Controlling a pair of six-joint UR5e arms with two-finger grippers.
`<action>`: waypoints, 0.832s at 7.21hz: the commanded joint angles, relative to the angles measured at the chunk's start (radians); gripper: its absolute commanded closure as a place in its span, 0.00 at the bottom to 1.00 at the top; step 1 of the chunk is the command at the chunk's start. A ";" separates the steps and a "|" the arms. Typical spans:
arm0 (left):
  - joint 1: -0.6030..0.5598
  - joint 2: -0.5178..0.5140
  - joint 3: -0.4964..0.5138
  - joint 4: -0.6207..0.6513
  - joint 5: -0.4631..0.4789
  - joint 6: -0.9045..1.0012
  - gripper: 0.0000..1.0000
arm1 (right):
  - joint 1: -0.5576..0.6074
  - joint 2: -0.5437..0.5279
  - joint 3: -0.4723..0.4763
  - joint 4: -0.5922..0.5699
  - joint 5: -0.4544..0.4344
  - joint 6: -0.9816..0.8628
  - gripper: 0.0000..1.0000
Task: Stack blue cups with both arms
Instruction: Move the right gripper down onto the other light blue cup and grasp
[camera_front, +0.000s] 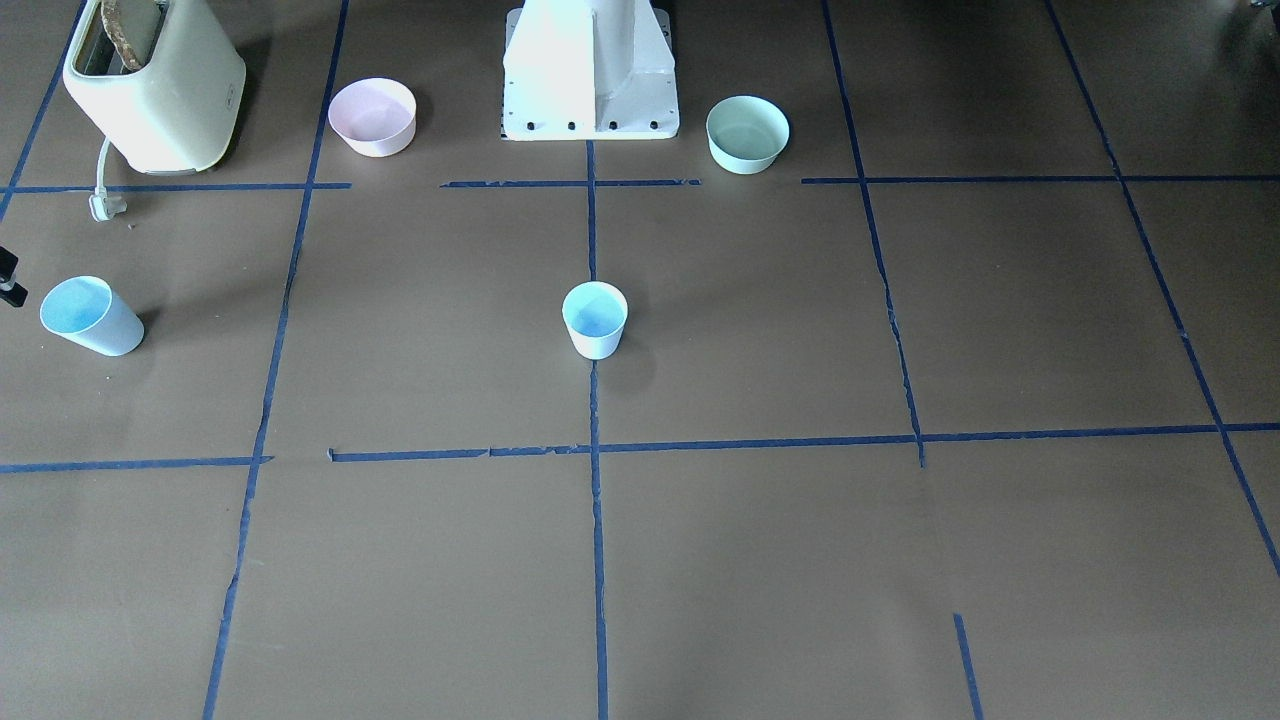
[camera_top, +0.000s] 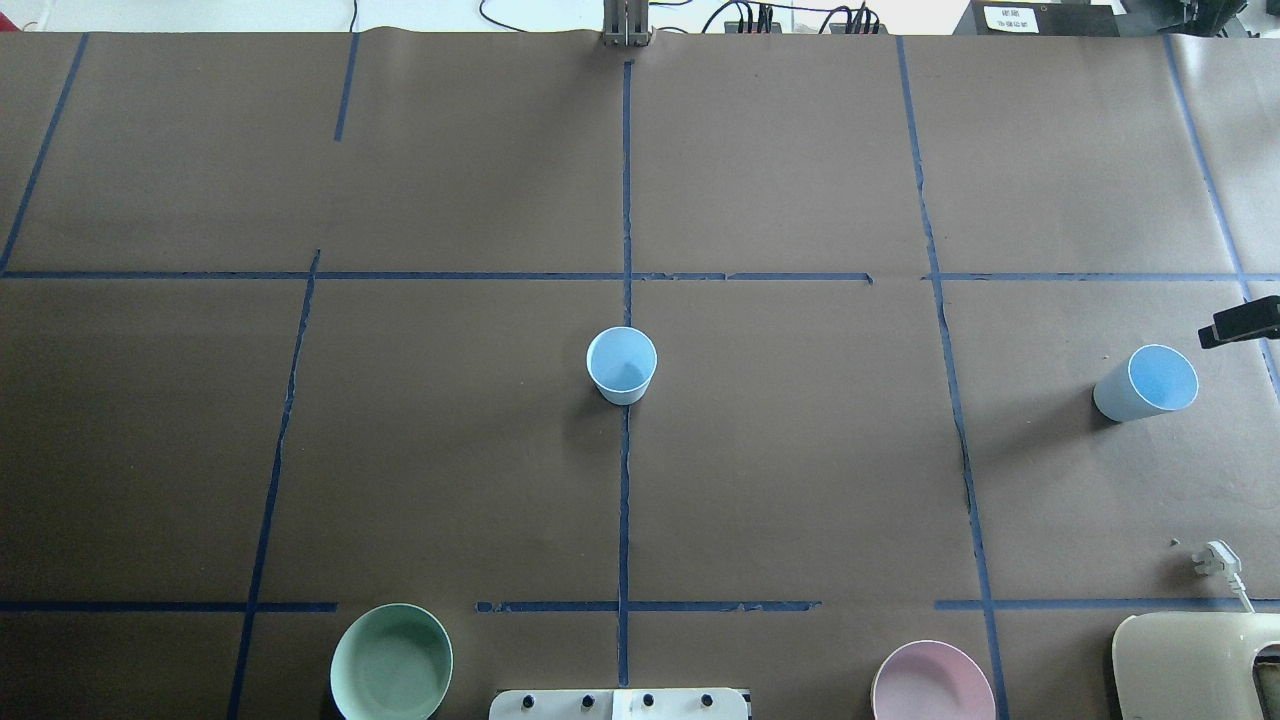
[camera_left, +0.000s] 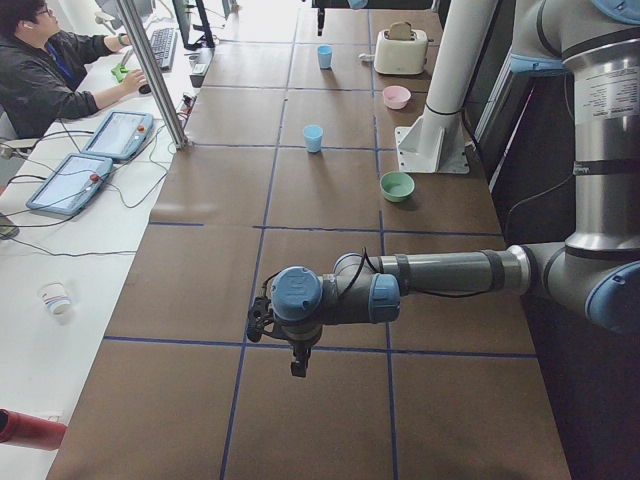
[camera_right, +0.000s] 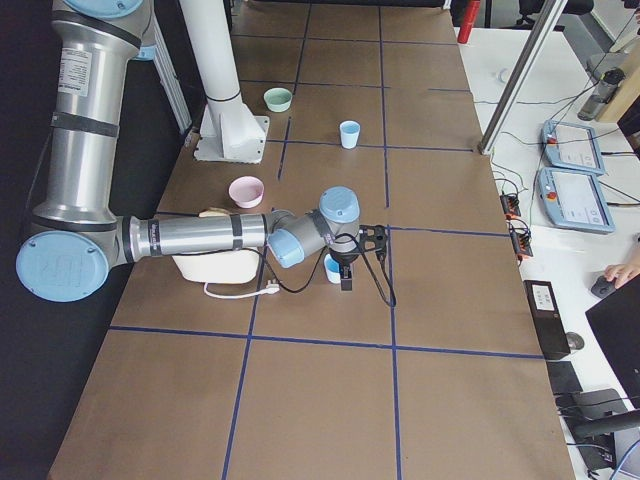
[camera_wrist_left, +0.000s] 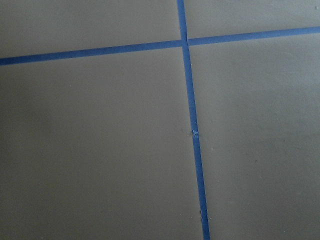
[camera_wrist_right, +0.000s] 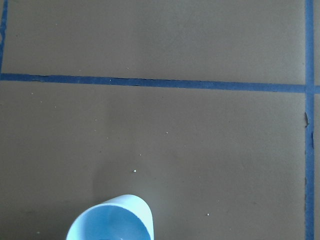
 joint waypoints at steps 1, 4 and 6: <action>0.000 0.000 -0.003 -0.001 0.001 0.001 0.00 | -0.053 0.000 -0.036 0.055 -0.007 0.039 0.00; 0.000 0.000 -0.011 -0.001 0.001 0.000 0.00 | -0.096 0.001 -0.071 0.057 -0.010 0.039 0.01; 0.000 0.000 -0.011 -0.001 0.001 0.001 0.00 | -0.107 0.008 -0.079 0.055 -0.012 0.039 0.79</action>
